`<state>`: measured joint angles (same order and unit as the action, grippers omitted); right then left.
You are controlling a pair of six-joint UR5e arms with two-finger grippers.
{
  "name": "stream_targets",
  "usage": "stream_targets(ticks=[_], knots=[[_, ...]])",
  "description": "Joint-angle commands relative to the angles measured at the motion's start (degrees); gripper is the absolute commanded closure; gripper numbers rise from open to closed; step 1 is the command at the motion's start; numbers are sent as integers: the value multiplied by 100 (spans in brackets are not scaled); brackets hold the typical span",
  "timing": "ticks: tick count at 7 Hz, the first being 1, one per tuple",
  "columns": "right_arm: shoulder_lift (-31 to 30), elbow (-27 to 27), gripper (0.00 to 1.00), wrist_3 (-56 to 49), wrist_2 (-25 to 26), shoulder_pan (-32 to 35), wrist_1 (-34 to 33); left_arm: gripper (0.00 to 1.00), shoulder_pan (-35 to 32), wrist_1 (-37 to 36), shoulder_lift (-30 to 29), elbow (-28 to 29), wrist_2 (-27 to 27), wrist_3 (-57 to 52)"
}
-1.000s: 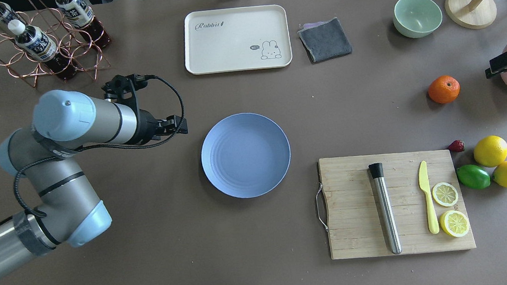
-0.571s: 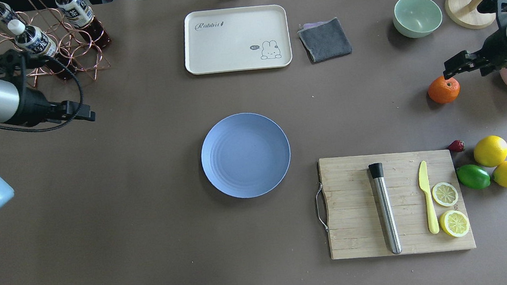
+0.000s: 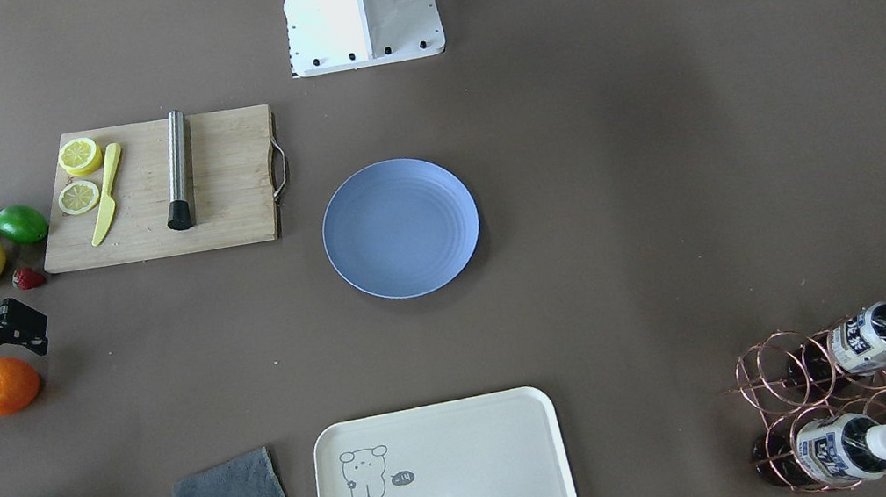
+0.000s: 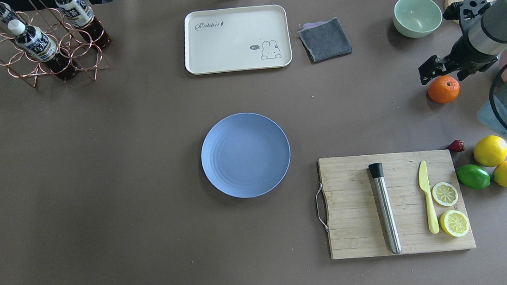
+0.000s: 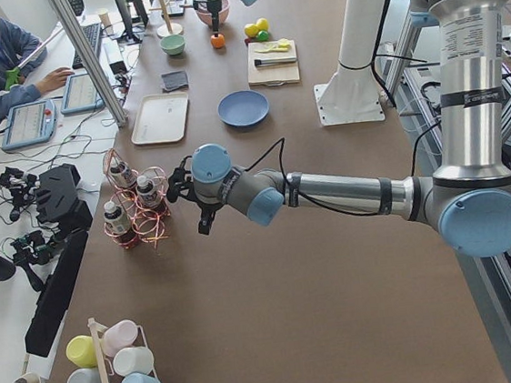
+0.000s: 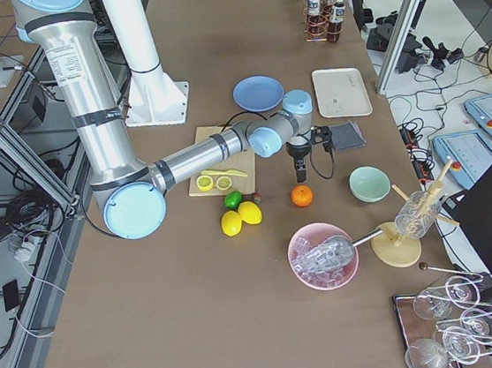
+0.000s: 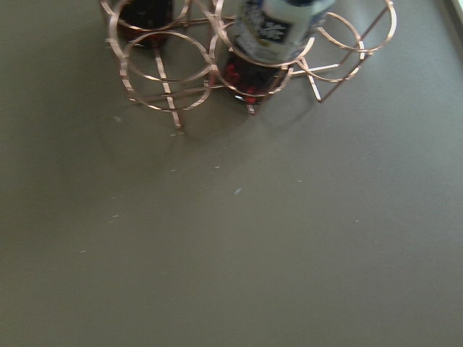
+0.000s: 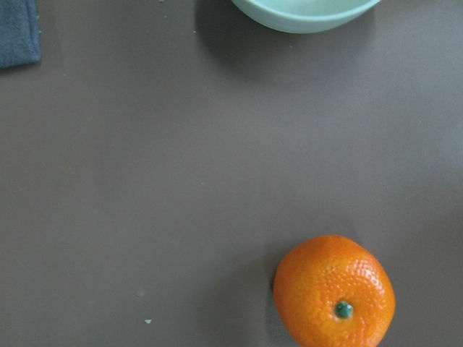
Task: Pick orange to plate
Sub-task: 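Withdraw the left arm while the right gripper descends onto the orange tangerine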
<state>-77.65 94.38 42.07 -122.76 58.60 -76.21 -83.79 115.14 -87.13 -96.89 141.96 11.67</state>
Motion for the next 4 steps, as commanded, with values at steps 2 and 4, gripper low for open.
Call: stream_targets(ticks=[2,4], knots=[[-57,-513,0,-49,7,-6,733,2,-682,-589,319,504,-519,-1042],[-83,-965,0,-49,7,-6,1284,2,-691,-581,346,469,-503,-1044]])
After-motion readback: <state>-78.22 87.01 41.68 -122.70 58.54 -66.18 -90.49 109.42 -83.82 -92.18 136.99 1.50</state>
